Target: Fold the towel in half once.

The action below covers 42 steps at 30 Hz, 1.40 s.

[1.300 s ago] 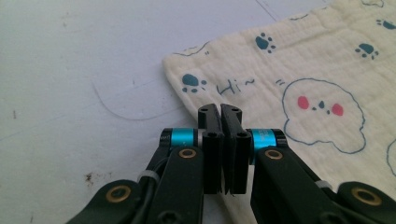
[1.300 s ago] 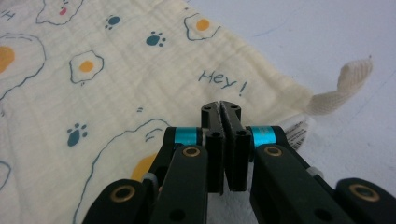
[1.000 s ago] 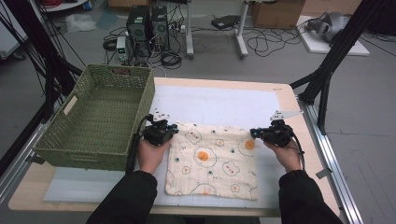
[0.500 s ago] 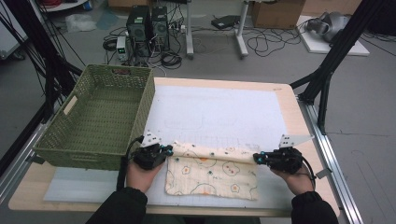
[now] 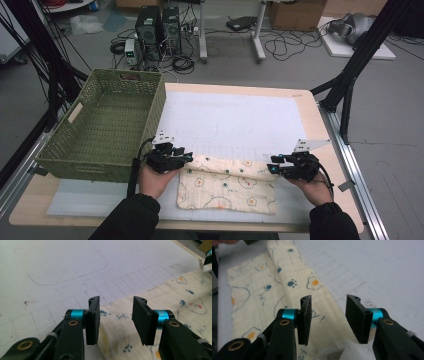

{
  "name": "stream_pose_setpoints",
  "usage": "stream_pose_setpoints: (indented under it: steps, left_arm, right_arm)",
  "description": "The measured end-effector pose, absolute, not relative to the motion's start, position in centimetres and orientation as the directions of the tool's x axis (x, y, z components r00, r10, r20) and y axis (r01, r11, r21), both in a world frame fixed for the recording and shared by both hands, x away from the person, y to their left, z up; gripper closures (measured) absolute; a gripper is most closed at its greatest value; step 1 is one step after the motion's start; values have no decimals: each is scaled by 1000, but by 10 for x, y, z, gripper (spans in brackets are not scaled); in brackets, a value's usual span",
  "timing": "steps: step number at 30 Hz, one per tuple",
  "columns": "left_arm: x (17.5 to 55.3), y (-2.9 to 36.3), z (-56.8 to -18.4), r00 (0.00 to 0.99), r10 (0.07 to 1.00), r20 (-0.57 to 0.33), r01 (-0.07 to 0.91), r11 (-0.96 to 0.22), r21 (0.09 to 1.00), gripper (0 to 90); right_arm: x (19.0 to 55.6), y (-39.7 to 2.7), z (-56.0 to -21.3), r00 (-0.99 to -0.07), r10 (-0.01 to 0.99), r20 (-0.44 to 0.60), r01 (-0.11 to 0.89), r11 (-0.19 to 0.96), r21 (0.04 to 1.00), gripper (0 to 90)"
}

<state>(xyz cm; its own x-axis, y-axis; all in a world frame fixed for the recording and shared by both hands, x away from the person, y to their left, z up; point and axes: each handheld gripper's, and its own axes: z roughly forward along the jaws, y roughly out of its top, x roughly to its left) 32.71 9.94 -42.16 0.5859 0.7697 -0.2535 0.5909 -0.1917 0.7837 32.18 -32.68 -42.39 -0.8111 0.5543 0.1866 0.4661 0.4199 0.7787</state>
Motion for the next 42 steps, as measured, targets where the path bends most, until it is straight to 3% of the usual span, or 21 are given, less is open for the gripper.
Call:
stream_pose_setpoints:
  steps: [5, 9, 12, 24, 27, 29, 31, 35, 42]
  left_arm:
    - [338, 94, -436, 577, 772, -266, 634, -217, 742, 647]
    - [340, 92, -440, 596, 764, -247, 634, -259, 729, 857]
    - [337, 93, -436, 607, 761, -229, 611, -263, 747, 892]
    - [319, 105, -418, 644, 740, -192, 534, -256, 806, 896]
    - [317, 105, -423, 652, 736, -183, 541, -282, 792, 896]
    - [315, 105, -428, 653, 734, -184, 546, -289, 786, 897]
    - [313, 105, -431, 655, 735, -177, 539, -290, 790, 897]
    - [309, 107, -430, 655, 733, -183, 533, -277, 799, 897]
    - [303, 113, -422, 652, 735, -185, 502, -237, 831, 897]
  right_arm:
    - [330, -318, -439, -810, 542, 224, 502, 443, 743, 602]
    - [330, -316, -442, -828, 504, 246, 501, 467, 729, 793]
    - [328, -313, -440, -847, 481, 229, 475, 488, 733, 891]
    - [317, -321, -428, -853, 477, 213, 446, 451, 773, 892]
    - [319, -323, -431, -825, 530, 195, 471, 455, 756, 695]
    - [321, -322, -435, -815, 548, 187, 488, 477, 731, 652]
    - [320, -319, -438, -820, 548, 166, 482, 502, 718, 676]
    - [320, -315, -441, -840, 519, 161, 466, 535, 705, 879]
    - [314, -320, -431, -840, 521, 153, 443, 494, 748, 891]
